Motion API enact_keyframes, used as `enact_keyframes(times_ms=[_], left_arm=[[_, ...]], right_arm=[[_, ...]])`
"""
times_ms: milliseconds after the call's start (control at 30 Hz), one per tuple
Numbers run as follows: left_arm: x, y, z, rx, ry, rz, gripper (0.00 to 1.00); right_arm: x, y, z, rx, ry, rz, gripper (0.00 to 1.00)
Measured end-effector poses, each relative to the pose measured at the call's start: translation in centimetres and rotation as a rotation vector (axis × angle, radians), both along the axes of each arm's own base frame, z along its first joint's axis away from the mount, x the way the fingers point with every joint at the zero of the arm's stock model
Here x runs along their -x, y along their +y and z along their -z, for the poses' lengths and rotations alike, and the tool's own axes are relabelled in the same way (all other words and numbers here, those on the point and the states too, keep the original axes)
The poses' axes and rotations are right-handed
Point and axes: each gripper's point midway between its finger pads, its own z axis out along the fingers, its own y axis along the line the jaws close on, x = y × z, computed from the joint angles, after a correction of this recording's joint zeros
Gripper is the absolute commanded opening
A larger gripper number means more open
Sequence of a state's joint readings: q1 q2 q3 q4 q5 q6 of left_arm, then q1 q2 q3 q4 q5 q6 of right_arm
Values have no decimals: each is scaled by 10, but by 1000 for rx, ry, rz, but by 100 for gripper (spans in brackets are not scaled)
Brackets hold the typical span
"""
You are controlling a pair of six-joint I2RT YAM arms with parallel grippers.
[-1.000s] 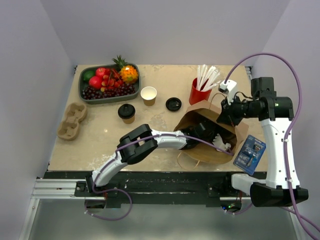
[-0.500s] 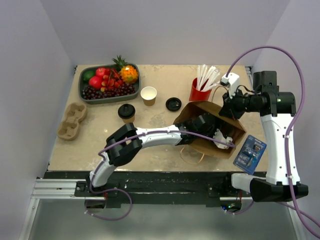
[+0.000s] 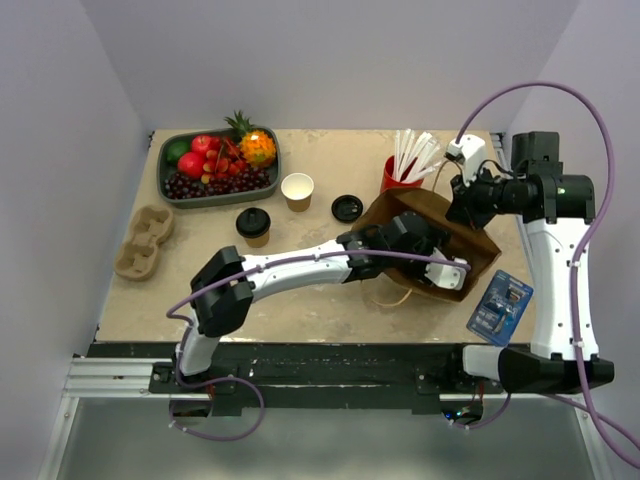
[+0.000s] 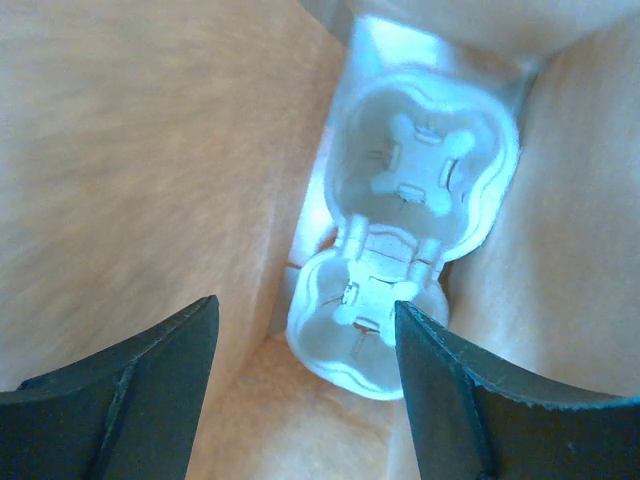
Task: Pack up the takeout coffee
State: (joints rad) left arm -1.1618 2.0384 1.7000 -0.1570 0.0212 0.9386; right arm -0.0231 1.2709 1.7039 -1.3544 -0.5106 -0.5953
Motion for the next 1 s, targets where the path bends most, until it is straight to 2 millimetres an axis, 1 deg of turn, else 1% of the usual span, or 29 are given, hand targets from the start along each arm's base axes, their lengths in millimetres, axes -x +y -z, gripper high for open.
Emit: enact_keyframes(times_ms=[100, 200, 333, 400, 467, 533, 567, 600, 667, 700, 733, 800, 833, 900, 933, 967, 1000], left_arm=[[9, 5, -20, 35, 42, 7, 75], [22, 11, -49, 88, 79, 30, 75], [42, 24, -95, 186, 119, 72, 75], [51, 31, -121, 250, 149, 82, 75], [58, 41, -154, 333, 179, 83, 75], [60, 52, -180, 397, 196, 76, 75], [57, 60, -192, 426, 205, 63, 75], [51, 69, -204, 456, 211, 45, 75], [32, 89, -225, 508, 213, -12, 75], [22, 99, -232, 523, 206, -44, 75], [8, 114, -238, 536, 197, -89, 75], [-20, 148, -242, 541, 178, -190, 77], [-34, 167, -242, 539, 168, -245, 77], [-59, 211, -232, 519, 160, -370, 79], [-70, 234, -224, 500, 164, -438, 80], [-78, 251, -216, 484, 170, -490, 82], [-88, 277, -203, 459, 183, -570, 82]], right_arm=[[-4, -9, 0, 2, -4, 29, 0], [-12, -25, -1, 7, -8, 74, 0], [-22, -36, 1, 15, -10, 97, 0], [-24, -37, 3, 17, -10, 97, 0], [-26, -38, 3, 22, -15, 94, 0], [-28, -39, 3, 24, -17, 94, 0], [-28, -40, 3, 26, -18, 96, 0], [-28, -41, 4, 26, -14, 99, 0], [-27, -43, 9, 26, -1, 108, 0], [-28, -44, 11, 24, 8, 112, 0], [-29, -46, 15, 23, 18, 117, 0], [-32, -48, 21, 20, 32, 125, 0], [-34, -49, 23, 20, 37, 128, 0], [-39, -51, 26, 18, 40, 135, 0], [-41, -52, 27, 17, 40, 140, 0], [-43, -52, 27, 15, 35, 145, 0], [-44, -53, 26, 13, 31, 149, 0]])
